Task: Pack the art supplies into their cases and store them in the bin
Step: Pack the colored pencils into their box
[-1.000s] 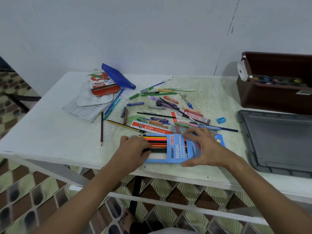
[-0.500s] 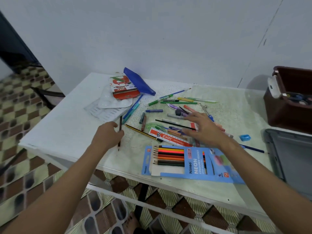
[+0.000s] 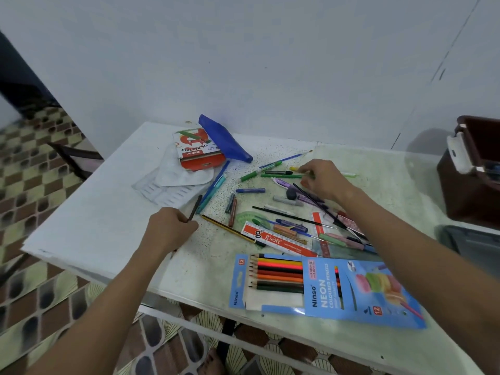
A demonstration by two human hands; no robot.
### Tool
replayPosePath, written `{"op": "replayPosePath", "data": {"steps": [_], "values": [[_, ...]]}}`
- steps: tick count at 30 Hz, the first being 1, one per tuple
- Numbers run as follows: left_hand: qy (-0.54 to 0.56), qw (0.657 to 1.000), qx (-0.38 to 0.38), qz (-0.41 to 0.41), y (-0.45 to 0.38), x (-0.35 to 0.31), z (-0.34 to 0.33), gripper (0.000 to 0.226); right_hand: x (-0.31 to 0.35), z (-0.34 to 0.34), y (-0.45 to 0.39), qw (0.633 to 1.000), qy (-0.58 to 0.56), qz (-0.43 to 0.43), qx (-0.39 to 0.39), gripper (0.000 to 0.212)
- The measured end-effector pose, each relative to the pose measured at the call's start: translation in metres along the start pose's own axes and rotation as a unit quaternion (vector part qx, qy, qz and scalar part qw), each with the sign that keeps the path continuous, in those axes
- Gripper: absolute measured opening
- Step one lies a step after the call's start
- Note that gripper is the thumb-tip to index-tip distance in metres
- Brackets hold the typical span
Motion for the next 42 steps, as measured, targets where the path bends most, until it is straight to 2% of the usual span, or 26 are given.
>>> {"op": "replayPosePath", "data": {"steps": [3, 7, 12, 15, 20, 22, 27, 33, 36, 42], "values": [[0.024, 0.999, -0.018, 0.017, -0.001, 0.002, 0.007, 0.024, 0.001, -0.006, -0.011, 1.000, 0.017, 0.004, 0.012, 0.027], [0.008, 0.999, -0.045, -0.018, -0.011, -0.012, 0.008, 0.023, 0.000, -0.010, -0.018, 0.999, 0.052, 0.012, 0.008, 0.027], [0.004, 0.994, -0.027, -0.107, -0.035, -0.043, -0.012, 0.016, -0.004, -0.013, -0.019, 0.999, 0.033, 0.000, 0.027, 0.023], [-0.062, 0.987, -0.021, -0.148, -0.055, -0.055, -0.029, 0.022, -0.005, -0.014, -0.018, 0.998, 0.016, -0.005, 0.054, 0.023], [-0.172, 0.979, -0.042, -0.100, -0.065, -0.053, -0.040, 0.017, -0.006, -0.017, -0.012, 0.998, 0.025, -0.004, 0.066, 0.021], [-0.185, 0.978, -0.033, -0.090, -0.066, -0.051, -0.043, 0.014, -0.008, -0.018, -0.010, 0.997, 0.013, -0.006, 0.071, 0.018], [-0.132, 0.988, 0.005, -0.077, -0.072, -0.048, -0.045, 0.021, -0.011, -0.017, -0.002, 0.997, -0.009, -0.015, 0.074, 0.014], [-0.089, 0.991, 0.033, -0.092, -0.065, -0.050, -0.052, 0.026, -0.006, -0.016, 0.008, 0.998, -0.039, -0.028, 0.038, 0.014], [-0.025, 0.996, 0.045, -0.077, -0.064, -0.049, -0.050, 0.026, -0.008, -0.012, 0.012, 0.998, -0.047, -0.032, 0.020, 0.016], [0.048, 0.994, 0.036, -0.088, -0.057, -0.046, -0.038, 0.032, -0.015, 0.000, 0.025, 0.998, -0.049, -0.049, -0.003, 0.019]]}}
Point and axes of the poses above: each hand's wrist, its own y-axis away from the middle knuckle, its own z-axis out of the back of the hand, x = y × z, the point moved 7 cm from there along -y, towards the middle knuckle, and after that the axes turned 15 degrees about y, right-handed, at the moved point
